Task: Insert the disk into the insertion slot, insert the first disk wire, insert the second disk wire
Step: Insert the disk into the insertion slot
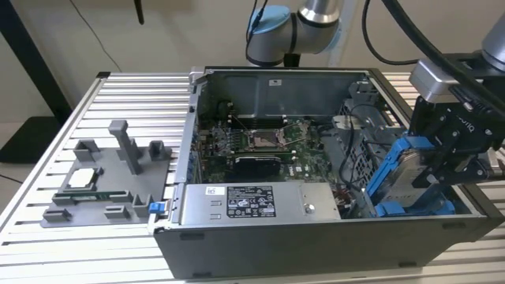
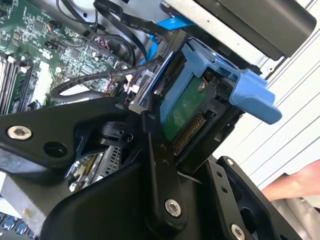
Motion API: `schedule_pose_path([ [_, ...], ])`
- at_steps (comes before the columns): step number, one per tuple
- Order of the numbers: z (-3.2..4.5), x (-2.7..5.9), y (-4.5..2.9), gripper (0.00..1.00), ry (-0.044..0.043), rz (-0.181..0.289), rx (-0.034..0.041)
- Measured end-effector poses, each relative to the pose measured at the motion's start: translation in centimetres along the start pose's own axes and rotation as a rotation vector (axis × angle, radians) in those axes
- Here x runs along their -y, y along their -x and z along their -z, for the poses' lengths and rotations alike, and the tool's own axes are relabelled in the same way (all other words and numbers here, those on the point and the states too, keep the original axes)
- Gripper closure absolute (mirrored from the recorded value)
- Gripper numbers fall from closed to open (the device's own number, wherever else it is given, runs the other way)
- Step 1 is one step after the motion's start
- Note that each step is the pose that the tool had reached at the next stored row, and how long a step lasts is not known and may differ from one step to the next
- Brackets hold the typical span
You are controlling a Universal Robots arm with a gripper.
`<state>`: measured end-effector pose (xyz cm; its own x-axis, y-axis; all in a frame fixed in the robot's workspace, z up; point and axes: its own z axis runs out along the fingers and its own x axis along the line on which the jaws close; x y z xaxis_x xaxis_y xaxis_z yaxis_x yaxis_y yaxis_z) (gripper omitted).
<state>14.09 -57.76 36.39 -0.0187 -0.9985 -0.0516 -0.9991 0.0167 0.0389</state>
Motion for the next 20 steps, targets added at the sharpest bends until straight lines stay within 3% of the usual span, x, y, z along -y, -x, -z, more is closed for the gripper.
schedule_pose_path([
  [3,0.05,-0.01,0.00,0.00,0.0002,0.000,0.0000],
  [6,0.65,-0.04,0.03,0.00,0.0051,0.000,-0.0003],
  [16,3.80,-0.29,0.20,0.00,0.0111,-0.001,0.0001],
  [20,3.97,-0.97,0.69,0.00,0.0109,-0.001,0.0006],
])
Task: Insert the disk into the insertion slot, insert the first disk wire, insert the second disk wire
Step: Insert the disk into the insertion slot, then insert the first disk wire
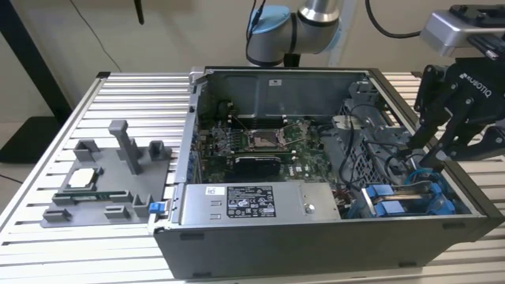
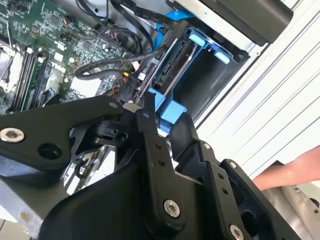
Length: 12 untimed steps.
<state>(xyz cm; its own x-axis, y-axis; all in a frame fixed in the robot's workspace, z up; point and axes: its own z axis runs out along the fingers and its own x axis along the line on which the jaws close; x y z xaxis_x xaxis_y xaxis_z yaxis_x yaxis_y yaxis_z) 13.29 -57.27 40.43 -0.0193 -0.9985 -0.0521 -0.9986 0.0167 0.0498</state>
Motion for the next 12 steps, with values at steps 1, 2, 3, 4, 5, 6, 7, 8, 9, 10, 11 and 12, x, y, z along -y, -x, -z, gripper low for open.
schedule_pose_path([
  [1,-0.06,-0.24,0.23,0.00,-0.0011,0.000,0.0002],
  [2,-0.12,-0.34,0.42,0.00,-0.0025,0.001,0.0001],
  [3,-0.19,-0.37,0.56,0.00,-0.0052,0.004,0.0004],
  [4,-0.25,-0.38,0.66,0.00,-0.0100,0.009,0.0008],
  [5,-0.31,-0.38,0.74,0.00,-0.0156,0.015,0.0010],
  [6,-0.37,-0.38,0.80,0.00,-0.0210,0.021,0.0012],
  [7,-0.43,-0.38,0.88,0.00,-0.0271,0.028,0.0012],
  [8,-0.49,-0.38,0.95,0.00,-0.0321,0.033,0.0015],
  [9,-0.55,-0.39,1.03,0.00,-0.0370,0.039,0.0019],
  [10,-0.63,-0.40,1.12,0.00,-0.0414,0.044,0.0025],
  [11,-0.69,-0.41,1.22,0.00,-0.0450,0.049,0.0029],
  [12,-0.77,-0.42,1.32,0.00,-0.0478,0.054,0.0033],
])
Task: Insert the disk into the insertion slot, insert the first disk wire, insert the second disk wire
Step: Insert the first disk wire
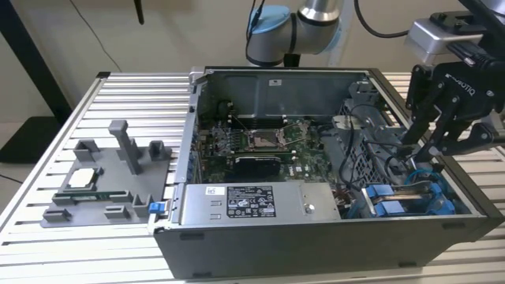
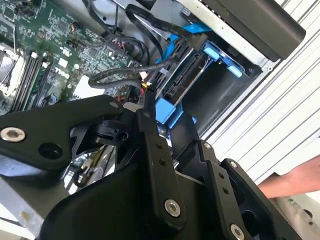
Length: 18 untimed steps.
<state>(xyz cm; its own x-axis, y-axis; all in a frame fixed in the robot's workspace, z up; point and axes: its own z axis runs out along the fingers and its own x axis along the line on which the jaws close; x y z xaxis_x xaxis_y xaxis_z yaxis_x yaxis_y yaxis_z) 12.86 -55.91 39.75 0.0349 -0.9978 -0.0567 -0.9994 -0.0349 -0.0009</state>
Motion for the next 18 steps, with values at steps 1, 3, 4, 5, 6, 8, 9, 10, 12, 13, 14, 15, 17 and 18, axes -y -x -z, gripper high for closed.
schedule_pose_path([
  [1,-0.08,-0.02,0.09,0.00,-0.0019,0.006,0.0006],
  [3,-0.24,-0.07,0.23,0.00,-0.0053,0.019,0.0027],
  [4,-0.32,-0.10,0.30,0.00,-0.0072,0.025,0.0042],
  [5,-0.42,-0.16,0.36,0.00,-0.0093,0.029,0.0058],
  [6,-0.51,-0.27,0.41,0.00,-0.0116,0.032,0.0076],
  [8,-0.67,-0.72,0.47,0.00,-0.0164,0.035,0.0104],
  [9,-0.74,-0.99,0.50,0.00,-0.0194,0.035,0.0117],
  [10,-0.79,-1.16,0.51,0.00,-0.0228,0.035,0.0128],
  [12,-0.90,-1.26,0.52,0.00,-0.0321,0.037,0.0158],
  [13,-0.94,-1.26,0.53,0.00,-0.0356,0.040,0.0166],
  [14,-0.98,-1.26,0.54,0.00,-0.0390,0.042,0.0173],
  [15,-1.01,-1.25,0.54,0.00,-0.0422,0.044,0.0177],
  [17,-1.06,-1.25,0.56,0.00,-0.0451,0.045,0.0184],
  [18,-1.07,-1.25,0.56,0.00,-0.0461,0.046,0.0184],
])
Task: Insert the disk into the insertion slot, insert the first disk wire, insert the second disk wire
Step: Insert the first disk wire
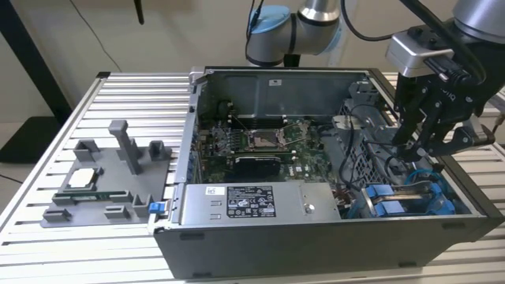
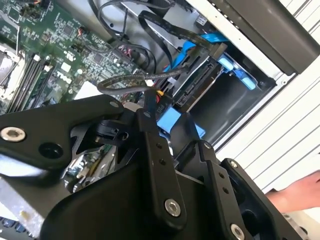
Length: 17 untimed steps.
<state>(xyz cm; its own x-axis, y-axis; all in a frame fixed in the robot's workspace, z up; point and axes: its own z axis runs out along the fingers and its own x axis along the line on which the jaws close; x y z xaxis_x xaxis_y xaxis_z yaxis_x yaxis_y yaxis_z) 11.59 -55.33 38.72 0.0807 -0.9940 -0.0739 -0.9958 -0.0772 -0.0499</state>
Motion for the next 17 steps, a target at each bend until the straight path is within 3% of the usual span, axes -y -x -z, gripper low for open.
schedule_pose_path([
  [3,-0.04,0.00,0.00,0.00,-0.0009,0.000,0.0005],
  [11,-0.23,-0.05,-0.01,0.00,-0.0110,0.000,0.0115],
  [17,-0.29,-0.06,-0.02,0.00,-0.0125,0.000,0.0150],
])
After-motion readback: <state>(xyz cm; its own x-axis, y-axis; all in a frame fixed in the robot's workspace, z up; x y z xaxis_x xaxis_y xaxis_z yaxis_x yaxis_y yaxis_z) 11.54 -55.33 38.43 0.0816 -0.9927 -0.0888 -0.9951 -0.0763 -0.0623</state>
